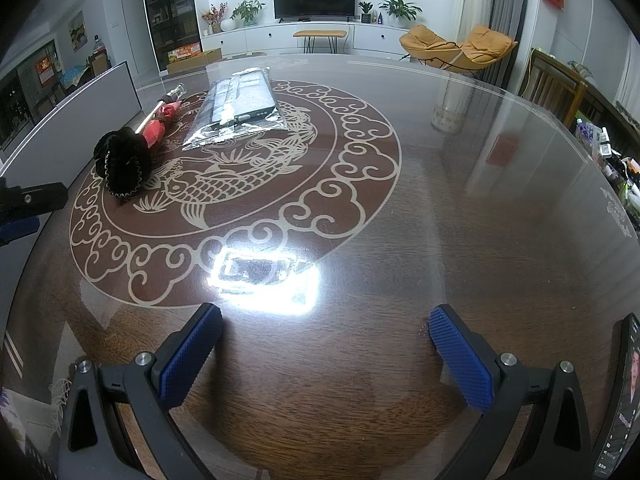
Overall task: Organize objects
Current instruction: 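Lower the left tool onto the second black velvet pouch and grasp it, then grasp the red candy packet with the right tool while the left holds the pouch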
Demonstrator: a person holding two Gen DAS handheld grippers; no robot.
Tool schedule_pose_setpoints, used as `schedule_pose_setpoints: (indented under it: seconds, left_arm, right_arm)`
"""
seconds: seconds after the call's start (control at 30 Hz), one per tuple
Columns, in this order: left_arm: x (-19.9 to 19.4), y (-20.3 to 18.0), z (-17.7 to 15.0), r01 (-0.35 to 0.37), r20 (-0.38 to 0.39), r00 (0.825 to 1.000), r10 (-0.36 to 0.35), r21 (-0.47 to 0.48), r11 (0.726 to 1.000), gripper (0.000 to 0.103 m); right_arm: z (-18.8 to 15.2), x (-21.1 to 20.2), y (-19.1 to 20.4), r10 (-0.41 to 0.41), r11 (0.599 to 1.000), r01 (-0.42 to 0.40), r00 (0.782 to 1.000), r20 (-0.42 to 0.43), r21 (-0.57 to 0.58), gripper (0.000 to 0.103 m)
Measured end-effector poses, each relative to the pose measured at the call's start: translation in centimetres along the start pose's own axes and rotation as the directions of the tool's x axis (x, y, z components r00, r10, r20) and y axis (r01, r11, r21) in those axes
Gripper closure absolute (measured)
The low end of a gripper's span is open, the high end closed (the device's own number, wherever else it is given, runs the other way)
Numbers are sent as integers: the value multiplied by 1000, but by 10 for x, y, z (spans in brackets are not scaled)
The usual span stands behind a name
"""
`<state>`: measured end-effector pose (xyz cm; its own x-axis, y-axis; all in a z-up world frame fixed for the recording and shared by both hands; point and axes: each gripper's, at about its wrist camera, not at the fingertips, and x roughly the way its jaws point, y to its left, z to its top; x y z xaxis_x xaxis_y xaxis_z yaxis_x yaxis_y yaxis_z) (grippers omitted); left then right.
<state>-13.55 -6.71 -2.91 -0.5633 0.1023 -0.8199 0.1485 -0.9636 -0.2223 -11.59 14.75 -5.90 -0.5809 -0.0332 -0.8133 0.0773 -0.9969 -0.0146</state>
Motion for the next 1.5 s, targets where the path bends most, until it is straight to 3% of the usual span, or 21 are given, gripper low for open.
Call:
schedule_pose_setpoints:
  seconds: [0.2,0.33,0.43,0.53,0.57,0.6,0.63,0.67,0.73,0.8,0.93,1.07,1.17,1.23,1.37,1.5]
  left_arm:
    - [0,-10,15,90,12,996,-91,9,996,0]
    - [14,-14,46,34,46,998,-32,-53,998,0]
    - [45,-15,69,-17,26,999,20,-109,994,0]
    - [64,-15,74,-90,3,996,90,-86,992,1]
    - [66,-12,71,-88,16,996,90,-74,993,8]
    - [65,-10,69,-79,27,996,80,-62,995,27]
    - [65,-7,66,-80,32,996,81,-42,996,38]
    - [63,-4,63,-81,45,996,82,-20,996,42]
    - [57,2,58,-87,71,994,86,15,996,60]
    - [51,5,51,-77,66,995,74,48,996,68]
    - [30,12,21,-22,24,1000,20,96,995,69]
    - [3,15,-18,25,-20,1000,-22,201,979,68]
    - [-5,13,-30,26,-25,999,-21,258,966,53]
    - [-6,10,-33,9,-9,1000,-7,270,963,25]
    - [12,12,-30,-15,-43,999,27,256,967,19]
    - [15,4,-31,-65,-16,997,73,313,947,8]
  right_arm:
    - [0,0,0,0,1000,0,1000,0,0,0]
    - [0,0,0,0,1000,0,1000,0,0,0]
    - [0,0,0,0,1000,0,1000,0,0,0]
    - [0,0,0,0,1000,0,1000,0,0,0]
    - [0,0,0,0,1000,0,1000,0,0,0]
    - [0,0,0,0,1000,0,1000,0,0,0]
    - [0,0,0,0,1000,0,1000,0,0,0]
    - [0,0,0,0,1000,0,1000,0,0,0]
    - [0,0,0,0,1000,0,1000,0,0,0]
    - [0,0,0,0,1000,0,1000,0,0,0]
    - [0,0,0,0,1000,0,1000,0,0,0]
    - [0,0,0,0,1000,0,1000,0,0,0]
    - [0,0,0,0,1000,0,1000,0,0,0]
    - [0,0,0,0,1000,0,1000,0,0,0]
    - [0,0,0,0,1000,0,1000,0,0,0]
    - [0,0,0,0,1000,0,1000,1,0,0]
